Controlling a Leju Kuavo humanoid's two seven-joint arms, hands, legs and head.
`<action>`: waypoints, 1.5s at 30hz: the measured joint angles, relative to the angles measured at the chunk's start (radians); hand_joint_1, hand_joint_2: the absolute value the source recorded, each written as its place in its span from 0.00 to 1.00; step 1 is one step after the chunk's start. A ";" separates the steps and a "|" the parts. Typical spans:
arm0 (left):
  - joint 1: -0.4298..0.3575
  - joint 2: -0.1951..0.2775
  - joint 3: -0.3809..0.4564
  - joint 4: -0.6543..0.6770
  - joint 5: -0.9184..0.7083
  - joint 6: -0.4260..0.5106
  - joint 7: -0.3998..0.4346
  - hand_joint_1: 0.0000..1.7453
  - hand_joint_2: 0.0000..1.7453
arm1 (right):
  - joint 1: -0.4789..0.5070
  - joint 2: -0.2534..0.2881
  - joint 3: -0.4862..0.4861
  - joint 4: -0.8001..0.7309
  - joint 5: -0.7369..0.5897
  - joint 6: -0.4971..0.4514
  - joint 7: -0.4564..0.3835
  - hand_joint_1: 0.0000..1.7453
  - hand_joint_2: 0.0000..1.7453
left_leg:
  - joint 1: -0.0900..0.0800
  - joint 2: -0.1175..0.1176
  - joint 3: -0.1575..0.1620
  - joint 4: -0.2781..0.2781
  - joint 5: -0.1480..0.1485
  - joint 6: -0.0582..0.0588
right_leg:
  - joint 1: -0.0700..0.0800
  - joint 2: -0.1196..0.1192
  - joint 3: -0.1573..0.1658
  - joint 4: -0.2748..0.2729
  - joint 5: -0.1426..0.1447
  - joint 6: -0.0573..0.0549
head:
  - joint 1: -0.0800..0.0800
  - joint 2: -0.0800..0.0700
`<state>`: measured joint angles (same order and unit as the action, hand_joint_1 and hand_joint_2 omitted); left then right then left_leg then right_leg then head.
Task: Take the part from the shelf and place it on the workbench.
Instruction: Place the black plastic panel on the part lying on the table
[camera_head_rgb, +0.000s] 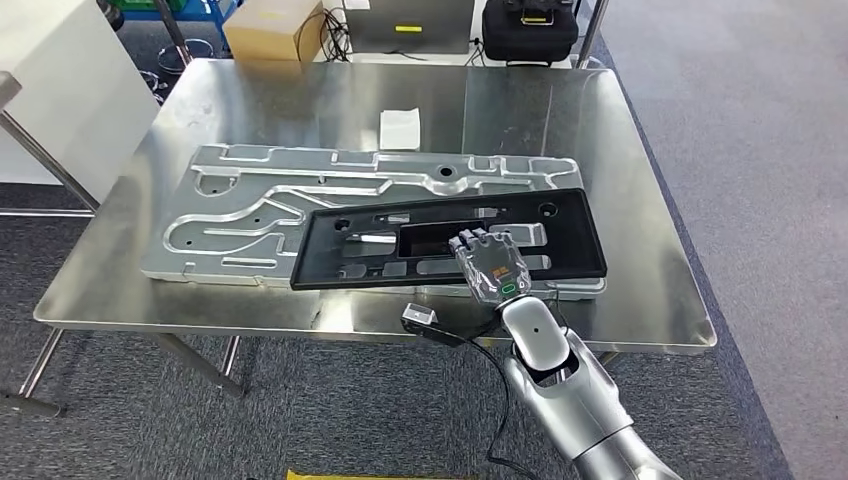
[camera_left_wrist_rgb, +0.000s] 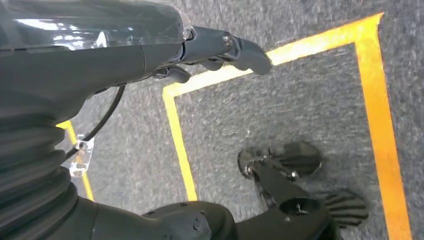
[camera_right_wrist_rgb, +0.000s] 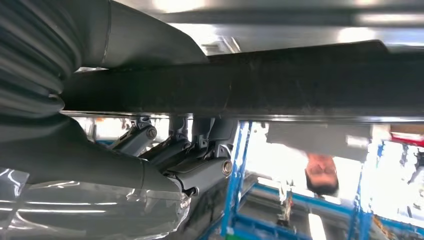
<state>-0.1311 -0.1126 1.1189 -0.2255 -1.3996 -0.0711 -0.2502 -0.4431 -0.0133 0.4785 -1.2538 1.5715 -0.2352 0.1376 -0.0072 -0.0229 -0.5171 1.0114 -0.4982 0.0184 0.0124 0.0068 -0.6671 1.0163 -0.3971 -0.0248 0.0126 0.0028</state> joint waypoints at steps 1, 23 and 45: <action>0.000 0.001 0.000 0.000 0.000 0.000 0.000 0.00 1.00 | 0.001 0.003 -0.006 0.002 0.000 -0.001 -0.001 1.00 1.00 | 0.000 0.001 0.004 0.003 -0.001 -0.005 | -0.002 0.000 0.011 -0.007 -0.001 -0.003 | 0.001 0.000; 0.002 0.008 -0.003 0.001 0.004 0.002 0.000 0.00 1.00 | 0.012 0.032 -0.070 0.046 -0.001 -0.009 -0.022 1.00 1.00 | 0.023 0.015 -0.060 -0.011 0.059 0.009 | -0.027 -0.001 -0.029 0.267 -0.204 0.052 | -0.013 0.000; 0.000 0.010 -0.012 0.002 0.011 0.007 -0.003 0.00 0.50 | 0.029 0.058 -0.132 0.069 -0.001 -0.023 -0.058 0.00 1.00 | 0.014 0.016 -0.090 0.022 0.065 -0.033 | -0.016 0.005 0.093 0.002 -0.069 -0.003 | -0.016 0.000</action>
<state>-0.1307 -0.1028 1.1064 -0.2232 -1.3885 -0.0642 -0.2529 -0.4138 0.0444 0.3468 -1.1844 1.5702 -0.2585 0.0792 0.0065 -0.0072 -0.6073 1.0333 -0.4337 -0.0148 -0.0033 0.0121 -0.5738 1.0184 -0.4663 -0.0281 -0.0030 0.0028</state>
